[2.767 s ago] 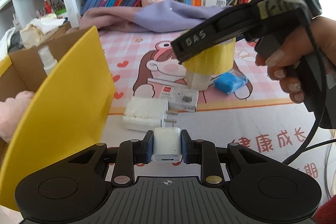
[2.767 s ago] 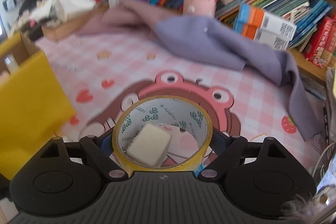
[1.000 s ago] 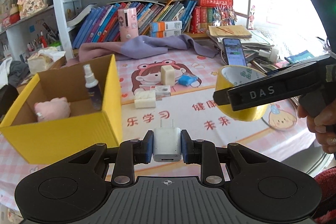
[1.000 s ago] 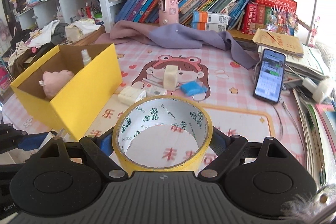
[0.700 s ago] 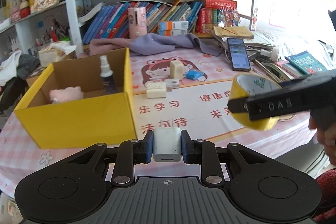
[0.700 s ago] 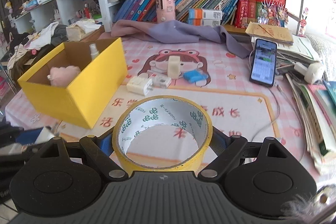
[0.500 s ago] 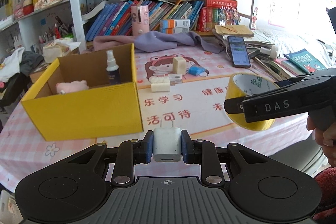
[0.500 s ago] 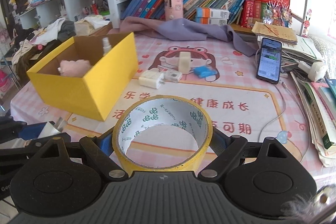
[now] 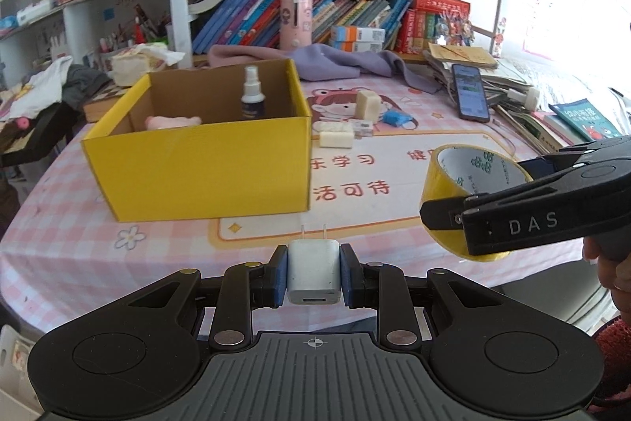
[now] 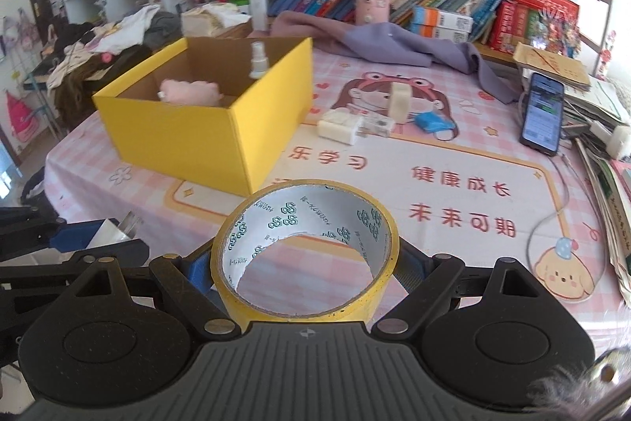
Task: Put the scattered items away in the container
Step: 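Lift the small white charger with the left tool while the right tool carries the tape toward the yellow box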
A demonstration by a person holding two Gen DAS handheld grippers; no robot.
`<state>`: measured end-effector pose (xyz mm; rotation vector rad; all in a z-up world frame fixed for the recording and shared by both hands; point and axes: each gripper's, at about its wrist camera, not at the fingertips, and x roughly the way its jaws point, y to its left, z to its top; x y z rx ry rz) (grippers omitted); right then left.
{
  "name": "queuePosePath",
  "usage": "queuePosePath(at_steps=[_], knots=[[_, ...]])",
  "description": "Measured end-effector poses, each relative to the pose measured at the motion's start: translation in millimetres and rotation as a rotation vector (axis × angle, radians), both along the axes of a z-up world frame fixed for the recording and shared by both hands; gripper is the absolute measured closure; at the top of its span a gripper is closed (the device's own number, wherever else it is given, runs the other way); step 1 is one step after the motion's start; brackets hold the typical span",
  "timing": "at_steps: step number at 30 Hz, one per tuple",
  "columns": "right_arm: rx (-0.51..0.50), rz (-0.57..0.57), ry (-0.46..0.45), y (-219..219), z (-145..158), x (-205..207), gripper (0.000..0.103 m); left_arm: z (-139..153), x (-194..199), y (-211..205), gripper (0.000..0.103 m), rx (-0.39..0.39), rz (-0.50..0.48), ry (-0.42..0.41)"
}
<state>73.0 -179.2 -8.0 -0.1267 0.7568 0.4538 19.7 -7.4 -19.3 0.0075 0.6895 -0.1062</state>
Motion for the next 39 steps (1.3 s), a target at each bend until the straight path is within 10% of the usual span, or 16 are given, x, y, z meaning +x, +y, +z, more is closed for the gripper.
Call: queuePosePath(at_steps=[39], knots=[[-0.009, 0.368, -0.087, 121.2, 16.4, 4.8, 0.016, 10.5, -2.1, 98.9, 0.078, -0.038, 0.227, -0.037]])
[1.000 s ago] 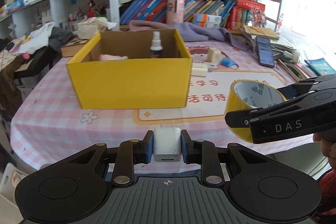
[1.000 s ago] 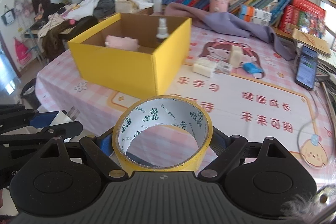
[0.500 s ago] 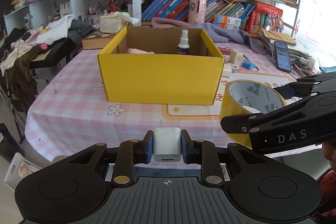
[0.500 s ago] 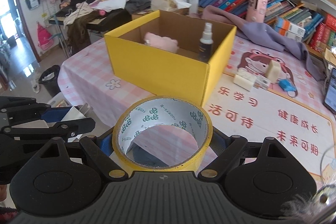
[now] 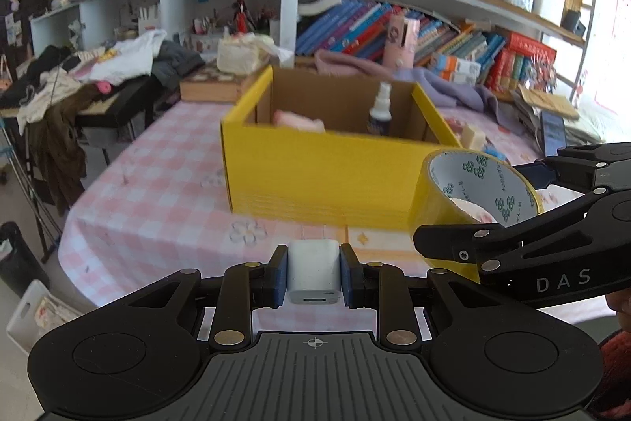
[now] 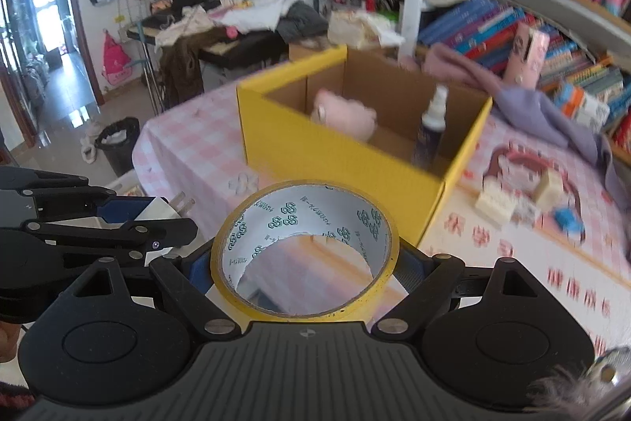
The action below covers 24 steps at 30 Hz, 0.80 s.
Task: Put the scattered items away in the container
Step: 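Lift the small white charger with the left tool while the right tool carries the tape toward the yellow box, then lower the charger into the box and open the left tool while the right tool releases the tape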
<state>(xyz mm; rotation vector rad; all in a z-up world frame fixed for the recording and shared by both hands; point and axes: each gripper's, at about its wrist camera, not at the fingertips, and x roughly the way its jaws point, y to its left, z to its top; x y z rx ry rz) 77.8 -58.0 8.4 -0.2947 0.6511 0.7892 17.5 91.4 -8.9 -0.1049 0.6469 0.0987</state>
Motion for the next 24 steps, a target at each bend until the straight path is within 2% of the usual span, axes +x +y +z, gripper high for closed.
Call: queuePosePath(at_steps=[10, 16, 19, 24], knots=[[0.071, -0.011, -0.103, 13.4, 28.6, 54.7, 0.016, 30.5, 48.6, 14.3, 0.078, 0.036, -0.004, -0.089], [0.064, -0.011, -0.141, 23.4, 32.5, 99.4, 0.016, 43.7, 93.0, 22.6, 0.078, 0.051, -0.035, -0.104], [0.04, -0.006, -0.133, 29.6, 27.6, 121.0, 0.016, 47.7, 119.1, 25.5, 0.078, 0.053, -0.055, -0.095], [-0.024, 0.041, -0.069, 42.8, 13.3, 158.4, 0.016, 46.2, 163.7, 26.1, 0.078, 0.069, -0.096, -0.059]])
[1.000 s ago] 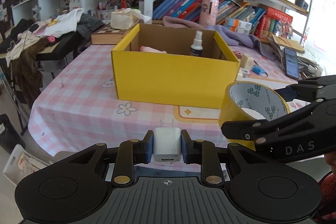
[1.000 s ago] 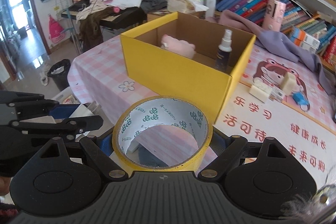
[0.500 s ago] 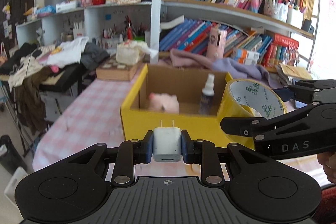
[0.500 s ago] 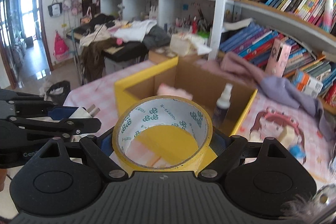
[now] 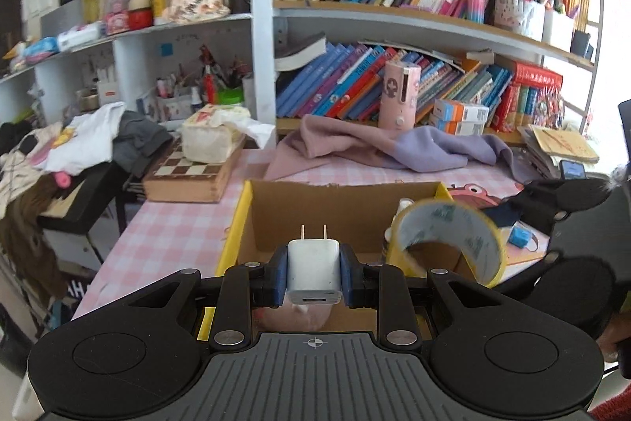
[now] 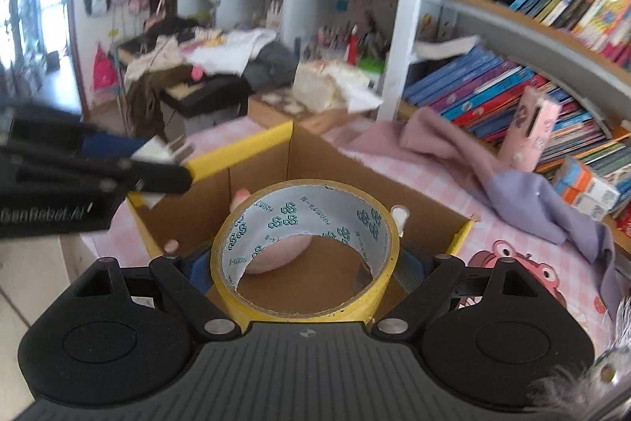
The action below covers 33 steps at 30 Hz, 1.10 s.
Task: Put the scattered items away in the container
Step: 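Lower the charger into the box and open the left tool while the right tool releases the tape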
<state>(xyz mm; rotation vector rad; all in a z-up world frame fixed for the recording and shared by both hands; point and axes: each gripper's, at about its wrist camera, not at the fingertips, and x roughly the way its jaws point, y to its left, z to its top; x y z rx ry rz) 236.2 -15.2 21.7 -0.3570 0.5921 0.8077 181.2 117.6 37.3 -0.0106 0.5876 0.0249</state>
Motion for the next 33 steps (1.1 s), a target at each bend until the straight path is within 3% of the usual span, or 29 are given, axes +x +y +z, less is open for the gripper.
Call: queuePosePath(at_steps=[7, 12, 18, 25, 33], knots=[[-0.103, 0.048, 0.077, 20.6, -26.4, 36.7, 0.016, -11.8, 61.7, -1.7, 0.078, 0.003, -0.073, 0.081], [-0.161, 0.073, 0.178, 31.2, -42.8, 58.4, 0.016, -34.2, 107.4, -2.5, 0.078, -0.013, -0.107, 0.202], [-0.277, 0.142, 0.212, 47.2, -55.2, 69.6, 0.015, -64.3, 152.2, -3.7, 0.078, -0.021, -0.148, 0.348], [-0.341, 0.187, 0.2, 57.2, -61.5, 64.4, 0.015, -86.3, 172.6, -16.1, 0.078, 0.047, -0.214, 0.429], [-0.366, 0.2, 0.193, 60.8, -65.0, 60.8, 0.015, -92.1, 178.5, -13.0, 0.075, 0.021, -0.216, 0.451]])
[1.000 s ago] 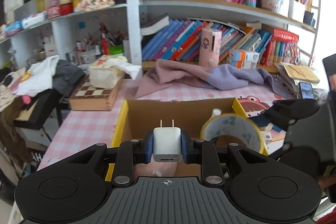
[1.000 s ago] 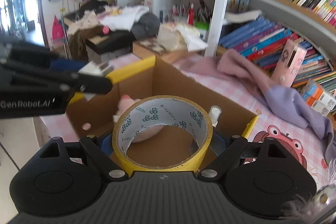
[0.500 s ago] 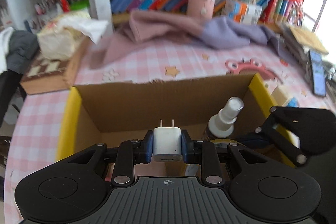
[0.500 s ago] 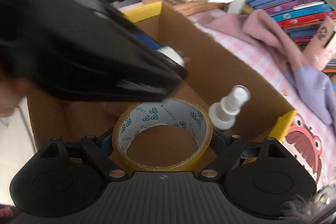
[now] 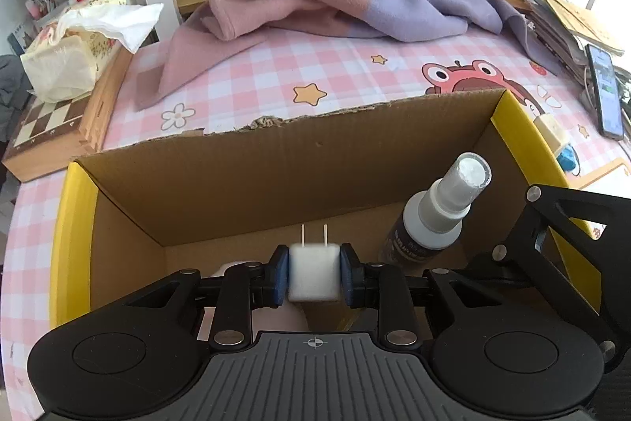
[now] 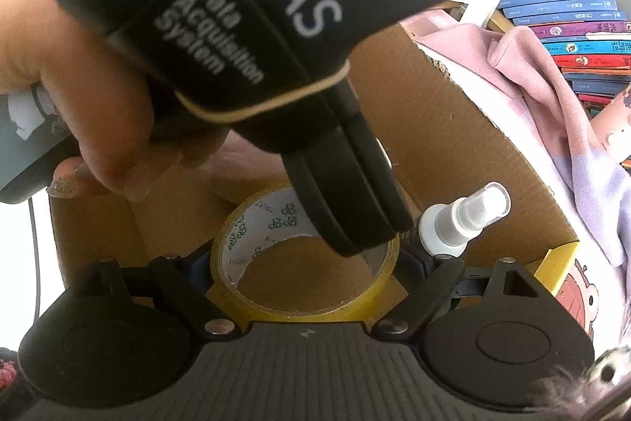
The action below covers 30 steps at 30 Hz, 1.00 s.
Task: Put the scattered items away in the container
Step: 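Lower the charger into the box and open the left tool while the right tool releases the tape, then withdraw both open tools up and away from the yellow box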
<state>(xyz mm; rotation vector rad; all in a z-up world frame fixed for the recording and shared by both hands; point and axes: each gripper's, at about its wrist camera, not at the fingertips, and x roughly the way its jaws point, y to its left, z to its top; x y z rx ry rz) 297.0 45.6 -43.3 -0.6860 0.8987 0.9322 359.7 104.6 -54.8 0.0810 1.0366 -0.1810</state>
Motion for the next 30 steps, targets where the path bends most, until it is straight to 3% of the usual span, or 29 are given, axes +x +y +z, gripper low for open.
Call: queuePosePath(at_steps=[2, 6, 11, 16, 23, 30], knots=[[0.004, 0.0, -0.006, -1.0, 0.6, -1.5, 0.015, 2.4, -2.0, -0.3, 0.073, 0.0, 0.0, -0.021], [0.016, -0.029, -0.018, -5.8, 2.2, -3.4, 0.014, 14.2, -11.9, -1.1, 0.054, -0.017, -0.003, -0.071], [0.08, -0.094, -0.003, -20.2, 11.1, -6.2, 0.013, 35.6, -32.8, -6.3, 0.05, 0.041, -0.029, -0.143], [0.197, -0.164, -0.002, -47.0, 31.9, -14.0, 0.013, 65.6, -63.1, -5.4, 0.04, 0.081, -0.004, -0.251], [0.299, -0.216, -0.064, -61.3, 62.5, -35.1, 0.014, 98.1, -105.3, -2.0, 0.038, 0.068, 0.04, -0.347], [0.36, -0.215, -0.17, -66.4, 84.0, -59.1, 0.014, 119.0, -151.4, -3.0, 0.029, 0.071, 0.072, -0.427]])
